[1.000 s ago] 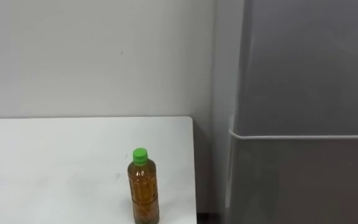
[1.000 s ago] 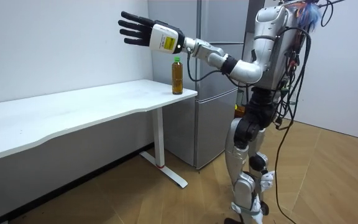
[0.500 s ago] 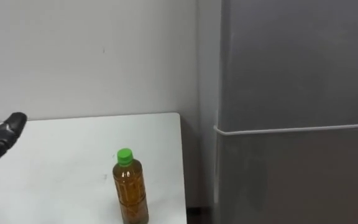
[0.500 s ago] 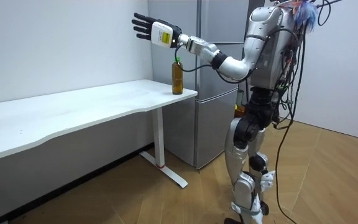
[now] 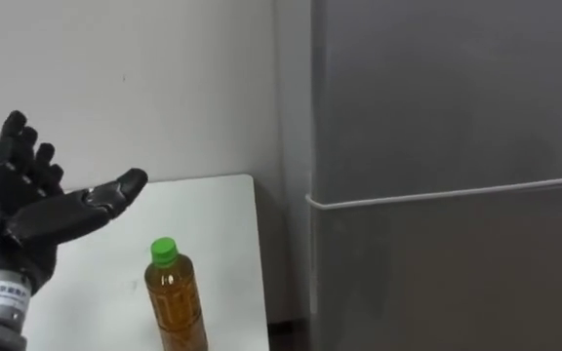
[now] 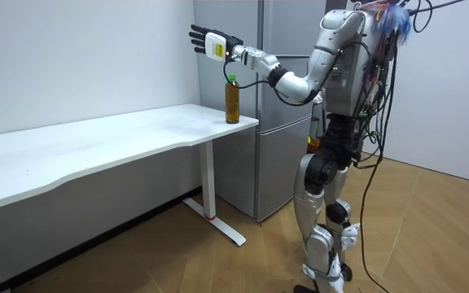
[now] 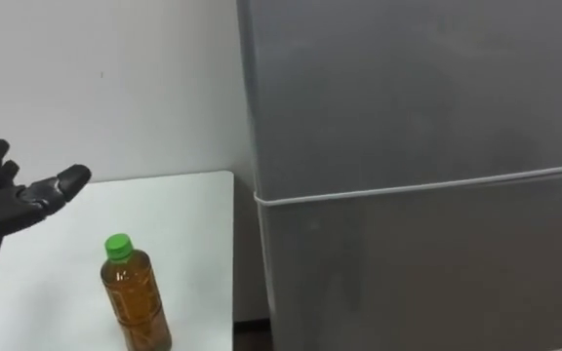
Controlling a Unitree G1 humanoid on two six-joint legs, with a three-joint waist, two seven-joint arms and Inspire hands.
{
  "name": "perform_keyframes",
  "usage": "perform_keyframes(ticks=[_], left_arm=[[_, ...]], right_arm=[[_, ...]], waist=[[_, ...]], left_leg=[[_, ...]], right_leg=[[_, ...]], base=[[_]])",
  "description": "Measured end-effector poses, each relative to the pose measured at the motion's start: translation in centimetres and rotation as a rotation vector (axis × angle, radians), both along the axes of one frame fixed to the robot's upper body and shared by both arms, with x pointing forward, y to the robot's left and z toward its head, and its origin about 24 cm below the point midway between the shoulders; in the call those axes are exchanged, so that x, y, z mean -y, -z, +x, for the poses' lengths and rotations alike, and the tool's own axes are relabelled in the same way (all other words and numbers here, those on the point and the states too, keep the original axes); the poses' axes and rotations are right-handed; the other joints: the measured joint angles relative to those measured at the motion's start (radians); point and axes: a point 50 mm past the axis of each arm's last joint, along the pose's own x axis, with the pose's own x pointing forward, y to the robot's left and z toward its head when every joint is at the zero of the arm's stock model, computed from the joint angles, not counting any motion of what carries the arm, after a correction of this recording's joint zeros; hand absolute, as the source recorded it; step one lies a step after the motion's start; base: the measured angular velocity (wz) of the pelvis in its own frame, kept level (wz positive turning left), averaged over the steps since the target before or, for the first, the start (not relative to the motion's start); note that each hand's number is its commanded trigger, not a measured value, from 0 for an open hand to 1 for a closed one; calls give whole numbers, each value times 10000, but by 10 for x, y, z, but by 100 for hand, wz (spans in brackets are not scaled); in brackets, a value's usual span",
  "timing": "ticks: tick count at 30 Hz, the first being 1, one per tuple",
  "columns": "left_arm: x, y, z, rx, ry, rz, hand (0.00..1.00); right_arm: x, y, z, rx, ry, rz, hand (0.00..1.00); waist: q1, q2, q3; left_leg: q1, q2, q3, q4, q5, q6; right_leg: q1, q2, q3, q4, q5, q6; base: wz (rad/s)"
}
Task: Put the bottle in the upper fridge
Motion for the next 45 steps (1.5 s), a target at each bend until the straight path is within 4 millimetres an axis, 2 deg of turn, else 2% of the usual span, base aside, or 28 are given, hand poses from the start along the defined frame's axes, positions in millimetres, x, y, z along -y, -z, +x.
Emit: perform_keyframes(ticks=[4, 10, 16, 20, 22, 24, 33, 38, 45], left_arm=[[9, 1, 5, -144, 620, 116, 0], [29, -1, 13, -202, 1843, 375, 0], [32, 1, 26, -497, 2185, 274, 0], [36, 3, 27, -630, 2450, 345, 0], [37, 3, 28, -701, 2549, 354, 0], [38, 5, 30, -774, 2663, 290, 0], [49, -4, 42, -681, 3086, 286, 0], [56, -5, 43, -680, 3373, 430, 0], [66, -16, 47, -404, 3596, 892, 0]], right_arm=[[1, -1, 2, 76, 82, 21, 0], [1, -1, 4, 39, 50, 44, 0], [-2, -1, 9, -56, 15, 199, 0], [-3, -1, 13, -153, -312, 207, 0], [-4, -1, 14, -167, -397, 212, 0], [-4, -1, 15, -135, -439, 206, 0], [-2, -3, 18, -56, -826, 12, 0], [1, -4, 22, 67, -997, -223, 0], [1, -3, 24, -9, -951, -275, 0]], waist=[[-258, 112, -72], [-377, 189, -129], [-555, 57, -66], [-553, -51, -91], [-562, -63, -123], [-570, -66, -122], [-653, 42, -168], [-823, 216, -133], [-844, 231, -123]], left_leg=[[-38, 9, 19, 2, 0, 0], [31, 14, 26, 2, 0, 0], [37, 16, 40, -1, 0, -1], [-16, 6, 58, 0, 0, -1], [-114, 14, 58, 1, 0, -1], [-161, 22, 58, 1, 0, -1], [-140, 22, 55, -3, 0, -1], [-131, 21, 56, -23, 0, -1], [-165, 22, 52, -26, 0, -1]], right_leg=[[-104, 12, 88, 16, 6, -10], [-103, 19, 127, 16, 6, -10], [-130, 32, 255, 29, 6, -10], [-176, 39, 365, 40, 6, -9], [-273, 46, 369, 64, 14, -17], [-309, 51, 363, 62, 25, -26], [-297, 53, 416, 26, 27, -26], [-301, 60, 409, 13, 27, -26], [-304, 53, 381, 9, 27, -26]], base=[[-5], [-2], [-1], [-7], [-2], [0], [-1], [-1], [2]])
